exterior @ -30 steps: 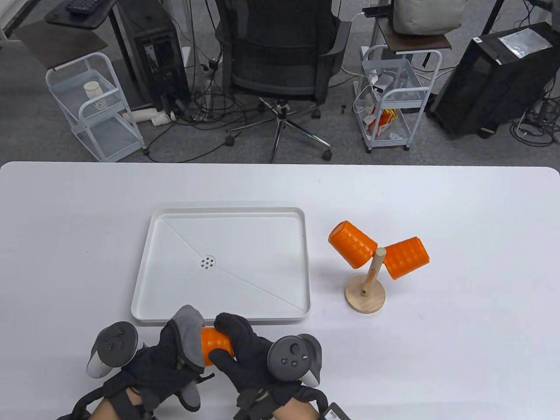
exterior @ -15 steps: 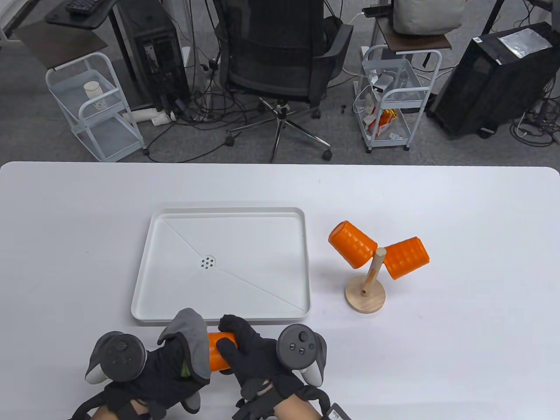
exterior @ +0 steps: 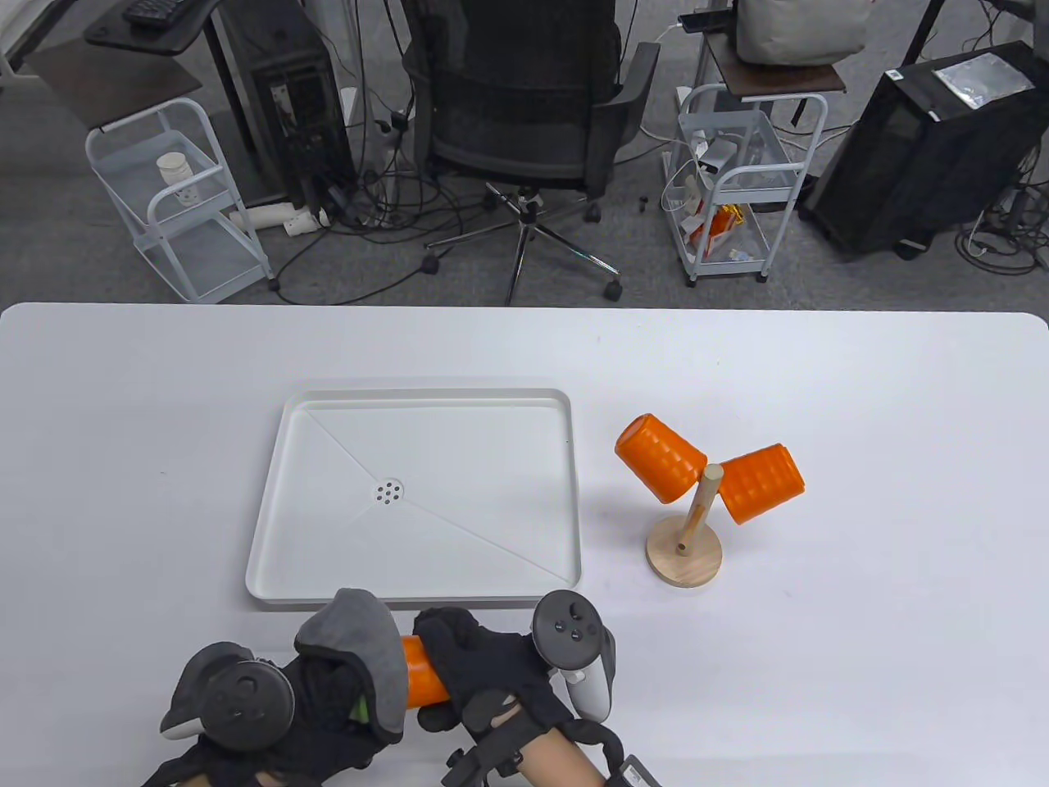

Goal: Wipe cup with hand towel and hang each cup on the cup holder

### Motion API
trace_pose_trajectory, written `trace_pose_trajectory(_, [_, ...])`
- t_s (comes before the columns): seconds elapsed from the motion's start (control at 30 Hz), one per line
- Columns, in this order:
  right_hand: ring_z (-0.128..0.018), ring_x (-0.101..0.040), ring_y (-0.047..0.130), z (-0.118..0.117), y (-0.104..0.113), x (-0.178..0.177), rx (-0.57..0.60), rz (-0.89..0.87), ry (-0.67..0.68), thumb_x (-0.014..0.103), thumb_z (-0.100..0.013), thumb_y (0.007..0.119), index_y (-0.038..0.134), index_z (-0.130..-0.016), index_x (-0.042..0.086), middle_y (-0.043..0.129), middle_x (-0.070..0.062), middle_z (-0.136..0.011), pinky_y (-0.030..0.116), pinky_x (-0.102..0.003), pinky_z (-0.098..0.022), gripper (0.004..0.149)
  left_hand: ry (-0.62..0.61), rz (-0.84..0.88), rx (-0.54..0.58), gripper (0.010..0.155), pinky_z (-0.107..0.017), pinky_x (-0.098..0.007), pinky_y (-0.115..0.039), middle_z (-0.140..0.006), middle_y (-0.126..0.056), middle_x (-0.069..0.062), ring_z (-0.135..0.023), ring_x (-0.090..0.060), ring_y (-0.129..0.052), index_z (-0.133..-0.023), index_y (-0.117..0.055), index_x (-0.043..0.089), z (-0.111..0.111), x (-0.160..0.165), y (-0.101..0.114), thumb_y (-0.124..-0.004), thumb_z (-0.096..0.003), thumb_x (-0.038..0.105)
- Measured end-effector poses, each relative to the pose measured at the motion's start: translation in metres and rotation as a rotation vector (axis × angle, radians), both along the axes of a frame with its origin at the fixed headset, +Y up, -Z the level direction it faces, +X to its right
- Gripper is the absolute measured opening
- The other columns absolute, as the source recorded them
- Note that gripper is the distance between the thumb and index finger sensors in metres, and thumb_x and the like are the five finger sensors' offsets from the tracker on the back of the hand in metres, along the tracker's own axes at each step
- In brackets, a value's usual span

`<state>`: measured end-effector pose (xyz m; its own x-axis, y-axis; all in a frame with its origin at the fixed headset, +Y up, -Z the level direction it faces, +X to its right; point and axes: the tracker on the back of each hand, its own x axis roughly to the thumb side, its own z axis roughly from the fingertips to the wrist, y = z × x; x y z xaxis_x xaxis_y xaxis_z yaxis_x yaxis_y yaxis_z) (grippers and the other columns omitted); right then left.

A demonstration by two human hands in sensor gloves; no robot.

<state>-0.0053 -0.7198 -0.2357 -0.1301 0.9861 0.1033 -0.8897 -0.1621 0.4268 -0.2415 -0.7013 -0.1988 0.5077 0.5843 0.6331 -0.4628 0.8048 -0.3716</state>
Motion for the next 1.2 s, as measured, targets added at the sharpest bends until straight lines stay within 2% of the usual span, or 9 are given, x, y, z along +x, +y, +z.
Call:
trace_pose_trajectory(0.17, [-0.032, -0.033, 0.105, 0.007, 0.013, -0.005, 0.22, 0.09, -0.005, 0.059, -0.048, 0.063, 0.056, -0.096, 0.002, 0.083, -0.029, -0.079, 0.09, -0.054, -0.03, 0.075, -0.014, 0.119, -0.142, 0.083, -0.067, -0.055, -0.072, -0.115, -0.006, 0.003, -0.077, -0.025, -0.085, -0.097, -0.006, 0.055, -0.01, -0.007, -0.007, -0.074, -0.0486, 0.062])
trace_pose_trajectory(0.4, [-0.067, -0.045, 0.091, 0.02, 0.028, -0.015, 0.513, 0.21, 0.012, 0.051, -0.048, 0.069, 0.038, -0.102, 0.013, 0.06, -0.022, -0.102, 0.077, -0.064, -0.055, 0.073, -0.045, 0.319, -0.352, 0.083, -0.064, -0.054, -0.074, -0.115, -0.008, 0.001, -0.074, -0.024, -0.087, -0.097, -0.007, 0.053, -0.024, -0.017, -0.019, -0.073, -0.0489, 0.063])
trace_pose_trajectory(0.67, [-0.088, -0.05, 0.072, 0.032, 0.038, -0.022, 0.769, 0.299, 0.031, 0.041, -0.046, 0.077, 0.029, -0.102, 0.021, 0.046, -0.009, -0.111, 0.061, -0.066, -0.069, 0.077, -0.081, 0.462, -0.477, 0.083, -0.062, -0.053, -0.076, -0.114, -0.009, -0.002, -0.072, -0.022, -0.089, -0.098, -0.006, 0.051, -0.03, -0.022, -0.026, -0.072, -0.0495, 0.064])
trace_pose_trajectory(0.83, [-0.094, -0.051, 0.062, 0.039, 0.044, -0.025, 0.942, 0.374, 0.035, 0.036, -0.044, 0.081, 0.025, -0.102, 0.024, 0.04, -0.004, -0.112, 0.054, -0.066, -0.072, 0.081, -0.092, 0.527, -0.524, 0.084, -0.062, -0.053, -0.076, -0.114, -0.008, -0.002, -0.072, -0.023, -0.089, -0.098, -0.004, 0.05, -0.033, -0.024, -0.028, -0.071, -0.0499, 0.064])
trace_pose_trajectory(0.97, [-0.095, -0.049, 0.059, 0.046, 0.051, -0.027, 1.079, 0.451, 0.036, 0.033, -0.044, 0.084, 0.03, -0.102, 0.023, 0.038, -0.006, -0.112, 0.051, -0.065, -0.073, 0.08, -0.084, 0.541, -0.52, 0.084, -0.063, -0.053, -0.076, -0.114, -0.006, -0.003, -0.073, -0.023, -0.089, -0.097, -0.002, 0.05, -0.033, -0.025, -0.026, -0.07, -0.0502, 0.065])
trace_pose_trajectory(1.2, [-0.094, -0.047, 0.054, 0.051, 0.07, -0.022, 1.202, 0.564, -0.009, 0.032, -0.043, 0.085, 0.042, -0.102, 0.024, 0.037, -0.014, -0.111, 0.047, -0.064, -0.073, 0.074, -0.024, 0.583, -0.52, 0.081, -0.065, -0.051, -0.075, -0.114, -0.007, 0.0, -0.075, -0.019, -0.088, -0.096, 0.0, 0.051, -0.036, -0.034, -0.027, -0.068, -0.0519, 0.062])
